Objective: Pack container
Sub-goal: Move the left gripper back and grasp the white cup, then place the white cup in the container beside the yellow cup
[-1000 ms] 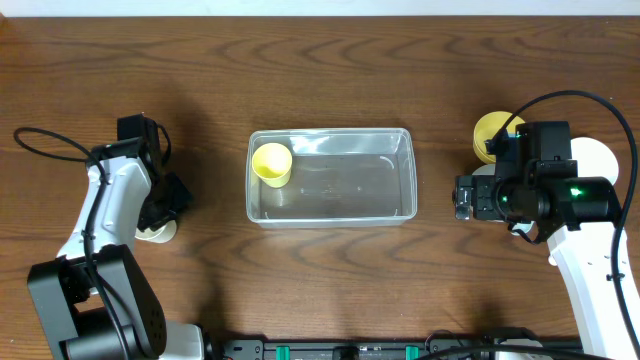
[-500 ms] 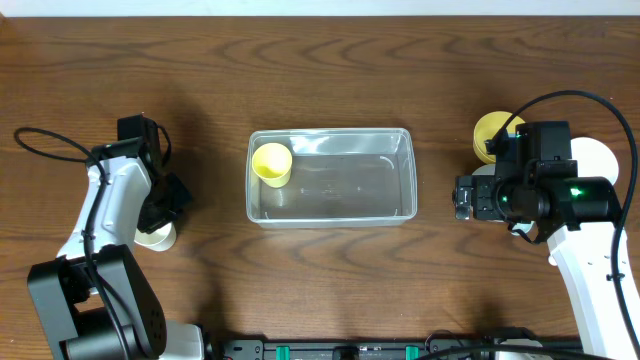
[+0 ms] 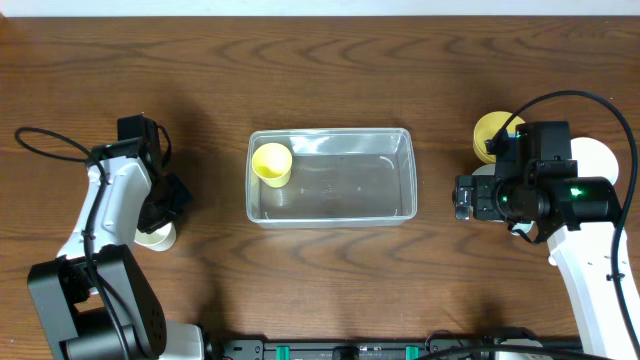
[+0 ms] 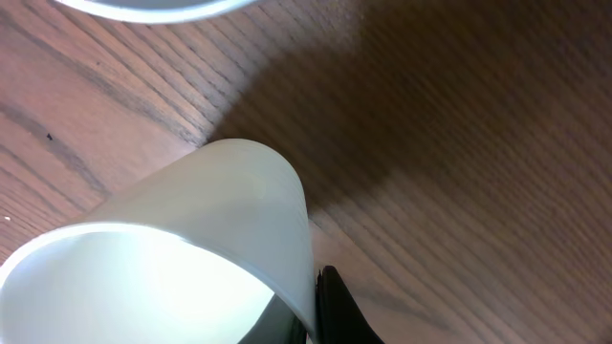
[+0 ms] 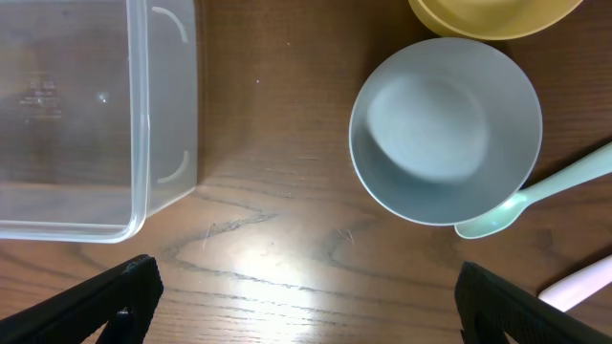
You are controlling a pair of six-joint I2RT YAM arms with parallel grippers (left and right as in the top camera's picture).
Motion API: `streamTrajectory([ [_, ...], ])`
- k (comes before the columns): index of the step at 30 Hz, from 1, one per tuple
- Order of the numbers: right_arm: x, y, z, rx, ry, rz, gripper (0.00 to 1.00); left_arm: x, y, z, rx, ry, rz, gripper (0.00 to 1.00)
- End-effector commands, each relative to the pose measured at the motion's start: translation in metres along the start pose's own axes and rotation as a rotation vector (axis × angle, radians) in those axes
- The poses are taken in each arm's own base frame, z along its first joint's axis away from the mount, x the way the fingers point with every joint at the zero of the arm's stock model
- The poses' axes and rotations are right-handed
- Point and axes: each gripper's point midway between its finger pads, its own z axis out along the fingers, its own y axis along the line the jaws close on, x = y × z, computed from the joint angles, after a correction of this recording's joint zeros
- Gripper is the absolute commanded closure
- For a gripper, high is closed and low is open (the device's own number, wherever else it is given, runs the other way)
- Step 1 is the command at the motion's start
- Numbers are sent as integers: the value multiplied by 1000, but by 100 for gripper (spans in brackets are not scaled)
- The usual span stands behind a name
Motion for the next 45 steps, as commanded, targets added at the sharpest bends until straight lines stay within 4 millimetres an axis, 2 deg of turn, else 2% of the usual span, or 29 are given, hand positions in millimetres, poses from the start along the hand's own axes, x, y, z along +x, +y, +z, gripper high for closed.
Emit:
streamTrajectory([
  [1, -6, -1, -5, 1, -20, -13, 1, 4, -3, -5, -7, -5, 79, 94],
  [5, -6, -1, -5, 1, -20, -13, 1, 3, -18, -31, 26, -74, 134, 94],
  [10, -6, -1, -5, 1, -20, -13, 1, 7, -52, -88, 100, -216, 298, 94],
  [15, -6, -1, -5, 1, -20, -13, 1, 34, -101, -153, 206, -371, 541, 94],
  [19, -6, -1, -5, 1, -19, -13, 1, 66, -144, -179, 285, -454, 740, 94],
  [23, -6, -1, -5, 1, -19, -13, 1, 97, -181, -182, 330, -489, 930, 94],
  [26, -6, -1, -5, 1, -19, -13, 1, 119, -209, -175, 350, -489, 1085, 94],
  [28, -6, -1, -5, 1, -19, -13, 1, 127, -221, -166, 344, -478, 1132, 94],
  [34, -4, -1, -5, 1, -12, -12, 1, 134, -244, -148, 302, -363, 1174, 94],
  [39, -4, -1, -5, 1, -12, -12, 1, 133, -258, -147, 280, -309, 1181, 94],
  [42, -4, -1, -5, 1, -11, -12, 1, 139, -269, -149, 340, -259, 1182, 94],
  [45, -4, -1, -5, 1, -11, -12, 1, 134, -272, -144, 370, -211, 1125, 94],
])
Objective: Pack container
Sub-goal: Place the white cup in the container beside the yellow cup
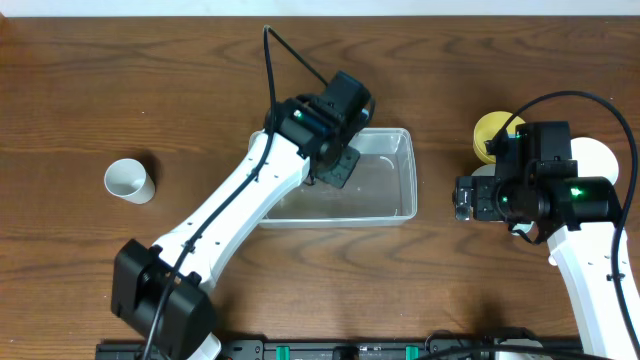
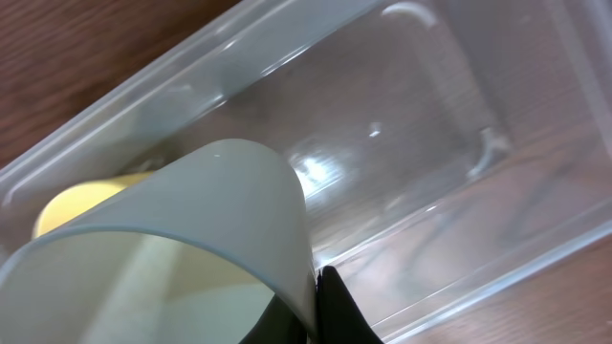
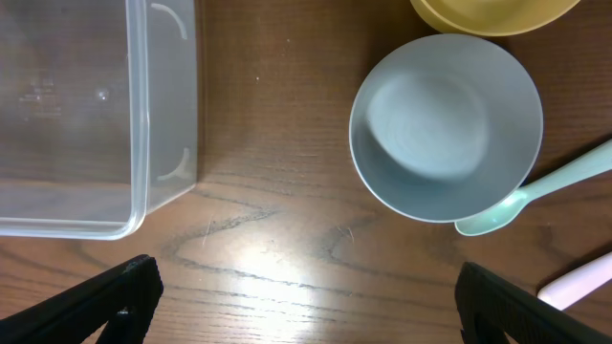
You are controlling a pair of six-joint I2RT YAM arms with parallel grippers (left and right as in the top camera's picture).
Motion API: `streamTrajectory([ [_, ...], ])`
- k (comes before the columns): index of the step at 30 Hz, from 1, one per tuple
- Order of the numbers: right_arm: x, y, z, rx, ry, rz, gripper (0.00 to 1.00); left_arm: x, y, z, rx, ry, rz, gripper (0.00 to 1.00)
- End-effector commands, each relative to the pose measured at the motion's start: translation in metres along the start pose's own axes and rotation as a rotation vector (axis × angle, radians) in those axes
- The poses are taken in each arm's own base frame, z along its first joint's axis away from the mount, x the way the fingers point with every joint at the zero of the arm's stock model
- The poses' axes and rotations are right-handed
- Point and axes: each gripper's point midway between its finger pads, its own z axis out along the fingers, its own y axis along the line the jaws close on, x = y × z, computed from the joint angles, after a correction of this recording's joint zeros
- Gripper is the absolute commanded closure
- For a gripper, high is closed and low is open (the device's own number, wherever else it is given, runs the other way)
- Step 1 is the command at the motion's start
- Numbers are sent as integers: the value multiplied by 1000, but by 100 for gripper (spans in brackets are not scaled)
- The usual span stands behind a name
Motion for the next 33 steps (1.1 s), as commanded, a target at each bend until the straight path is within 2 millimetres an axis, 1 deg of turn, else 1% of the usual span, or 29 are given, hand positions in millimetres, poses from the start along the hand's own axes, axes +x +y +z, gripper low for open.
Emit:
streamTrajectory([
  [1, -5, -1, -5, 1, -16, -12, 1, -4, 3, 4, 64, 16, -61, 94],
  [3, -5, -1, -5, 1, -16, -12, 1, -2, 9, 11, 82, 42, -87, 94],
  [7, -5, -1, -5, 1, -16, -12, 1, 1, 13, 24, 103, 81, -93, 94],
  [11, -5, -1, -5, 1, -15, -12, 1, 3, 14, 38, 101, 112, -92, 94],
  [17, -3, -1, -4, 1, -9, -12, 1, 6, 16, 64, 94, 162, -95, 94],
  [21, -3, -1, -4, 2, -6, -12, 1, 8, 21, 80, 69, 183, -93, 94],
  [25, -3, -1, -4, 1, -6, -12, 1, 8, 32, 89, 8, 189, -76, 94],
  [29, -3, -1, -4, 1, -6, -12, 1, 4, 40, 89, -36, 173, -56, 92],
  [31, -3, -1, -4, 2, -6, -12, 1, 3, 41, 89, -42, 169, -48, 87],
  [33, -3, -1, -4, 2, -6, -12, 1, 2, 41, 90, -44, 162, -44, 85],
])
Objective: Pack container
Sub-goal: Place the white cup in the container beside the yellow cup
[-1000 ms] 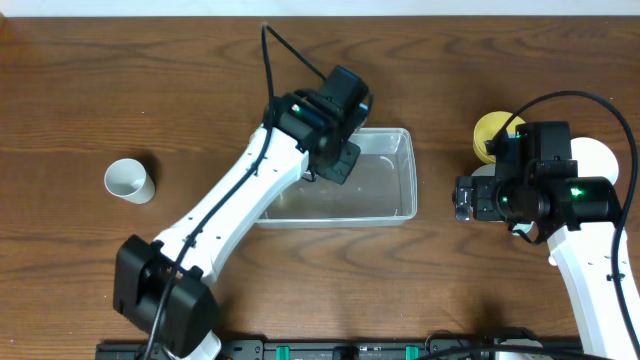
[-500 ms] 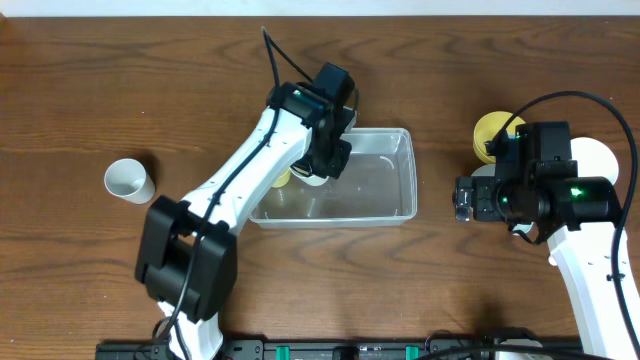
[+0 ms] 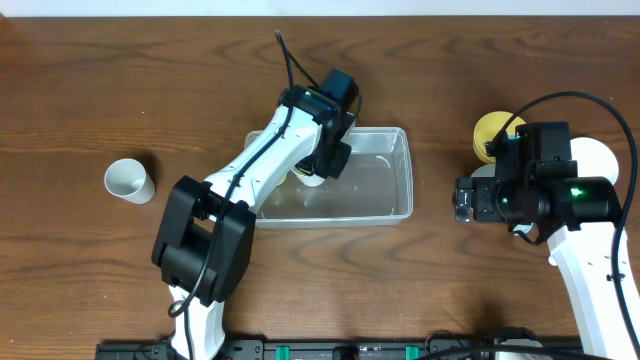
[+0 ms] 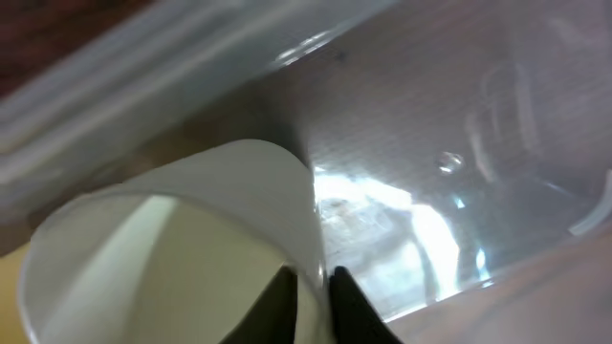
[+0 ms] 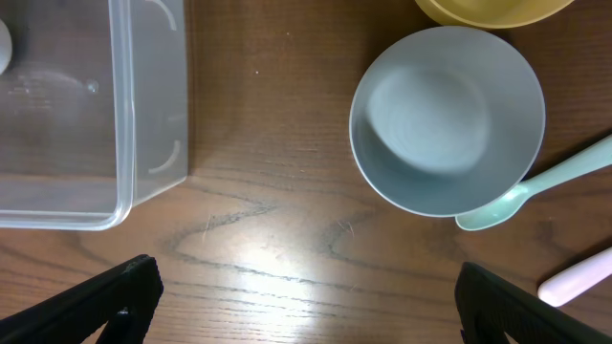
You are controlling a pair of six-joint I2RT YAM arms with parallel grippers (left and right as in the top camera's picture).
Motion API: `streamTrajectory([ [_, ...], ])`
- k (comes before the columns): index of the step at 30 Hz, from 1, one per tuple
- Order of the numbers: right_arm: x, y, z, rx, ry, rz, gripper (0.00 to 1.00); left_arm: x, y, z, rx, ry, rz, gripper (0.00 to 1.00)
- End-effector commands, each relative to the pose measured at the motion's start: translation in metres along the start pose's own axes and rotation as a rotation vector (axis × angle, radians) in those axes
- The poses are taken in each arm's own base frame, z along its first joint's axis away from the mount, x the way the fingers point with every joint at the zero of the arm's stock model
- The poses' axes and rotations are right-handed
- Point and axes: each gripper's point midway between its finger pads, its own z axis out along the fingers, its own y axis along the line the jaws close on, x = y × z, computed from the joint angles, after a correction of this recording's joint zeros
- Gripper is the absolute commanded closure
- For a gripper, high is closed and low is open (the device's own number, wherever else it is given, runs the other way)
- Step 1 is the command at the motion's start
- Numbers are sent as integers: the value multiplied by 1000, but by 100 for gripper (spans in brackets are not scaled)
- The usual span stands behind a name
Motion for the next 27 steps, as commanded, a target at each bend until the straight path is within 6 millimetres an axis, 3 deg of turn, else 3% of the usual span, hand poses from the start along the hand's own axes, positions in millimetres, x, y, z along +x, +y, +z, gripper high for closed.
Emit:
streamTrajectory([
  [1, -6, -1, -5, 0, -18, -12, 1, -8, 8, -5, -41, -30, 17, 83],
  [7, -6, -1, -5, 0, -18, -12, 1, -10, 7, -5, -41, -38, 17, 54],
  [19, -6, -1, -5, 0, -18, -12, 1, -12, 10, -12, -60, -58, 27, 50],
  [27, -6, -1, -5, 0, -18, -12, 1, -25, 22, -67, -141, -175, 45, 46],
])
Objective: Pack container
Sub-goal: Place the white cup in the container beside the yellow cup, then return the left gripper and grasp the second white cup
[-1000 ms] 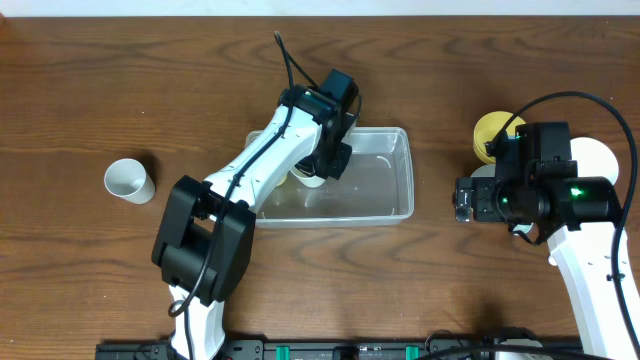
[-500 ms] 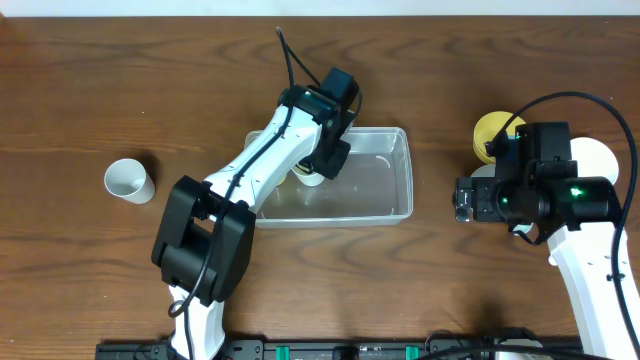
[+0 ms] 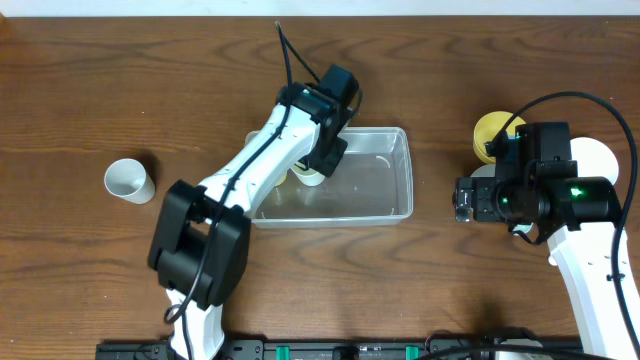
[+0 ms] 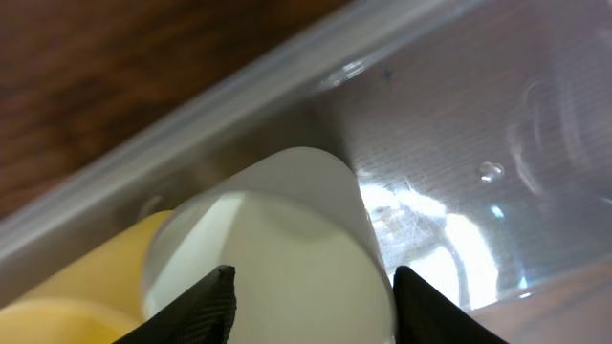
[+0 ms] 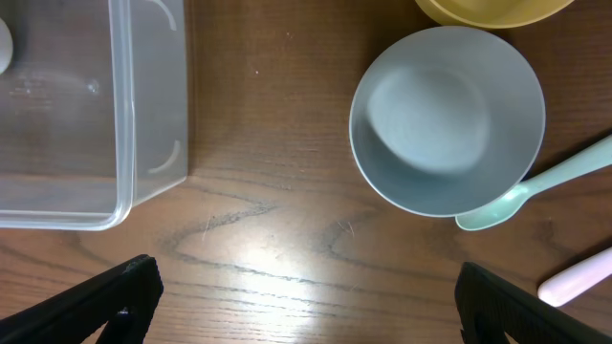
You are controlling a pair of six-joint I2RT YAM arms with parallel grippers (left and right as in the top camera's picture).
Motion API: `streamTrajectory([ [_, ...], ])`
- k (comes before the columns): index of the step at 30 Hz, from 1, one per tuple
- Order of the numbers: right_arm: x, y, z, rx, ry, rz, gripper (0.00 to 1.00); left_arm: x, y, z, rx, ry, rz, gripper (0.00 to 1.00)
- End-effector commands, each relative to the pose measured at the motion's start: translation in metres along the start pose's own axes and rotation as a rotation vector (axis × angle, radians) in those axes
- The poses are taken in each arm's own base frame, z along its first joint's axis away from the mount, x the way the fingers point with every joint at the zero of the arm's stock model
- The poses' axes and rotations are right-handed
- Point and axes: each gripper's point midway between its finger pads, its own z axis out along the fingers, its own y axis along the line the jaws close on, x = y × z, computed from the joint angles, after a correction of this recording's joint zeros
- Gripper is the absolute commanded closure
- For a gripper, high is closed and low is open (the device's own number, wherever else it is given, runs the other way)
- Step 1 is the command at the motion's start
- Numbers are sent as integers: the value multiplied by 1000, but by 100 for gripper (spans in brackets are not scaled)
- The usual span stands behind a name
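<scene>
The clear plastic container (image 3: 408, 180) sits mid-table. Inside its left end a white cup (image 3: 309, 175) stands upright next to a yellow cup (image 4: 67, 306), which the overhead view mostly hides under the arm. My left gripper (image 3: 322, 158) is down in the container and open. In the left wrist view its fingers (image 4: 216, 304) straddle the white cup (image 4: 287, 239) with the jaws spread wide. My right gripper (image 5: 306, 296) hangs open over bare table, between the container's right wall (image 5: 120, 115) and a grey bowl (image 5: 447, 119).
A second white cup (image 3: 128, 180) stands on the table far left. Right of the container are a yellow bowl (image 3: 493, 135), a mint spoon (image 5: 535, 191), a pink utensil (image 5: 579, 277) and a white plate (image 3: 598, 160).
My left gripper has gone from shut on the white cup's wall to open around it. The cup now stands free in the container beside the yellow cup. The right arm has not moved.
My left gripper was shut on a white cup at the table's left side, near another white cup. It then held that cup over the container, then low inside it by the yellow cup. Now the cup is released there.
</scene>
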Motion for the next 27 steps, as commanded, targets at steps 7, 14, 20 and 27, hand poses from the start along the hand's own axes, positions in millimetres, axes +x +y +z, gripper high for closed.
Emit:
streamTrajectory([
  [7, -6, -1, -5, 0, -18, -13, 1, -15, 40, -117, -169, -273, -37, 43],
  [14, -6, -1, -5, 0, -18, -13, 1, 32, 115, -186, -267, -365, -347, 17],
  [20, -6, -1, -5, 0, -18, -12, 1, 92, 206, -187, -312, -300, -767, 8],
  [27, -4, -1, -5, 1, -10, -12, 1, 139, 263, -129, -228, -122, -1038, 7],
])
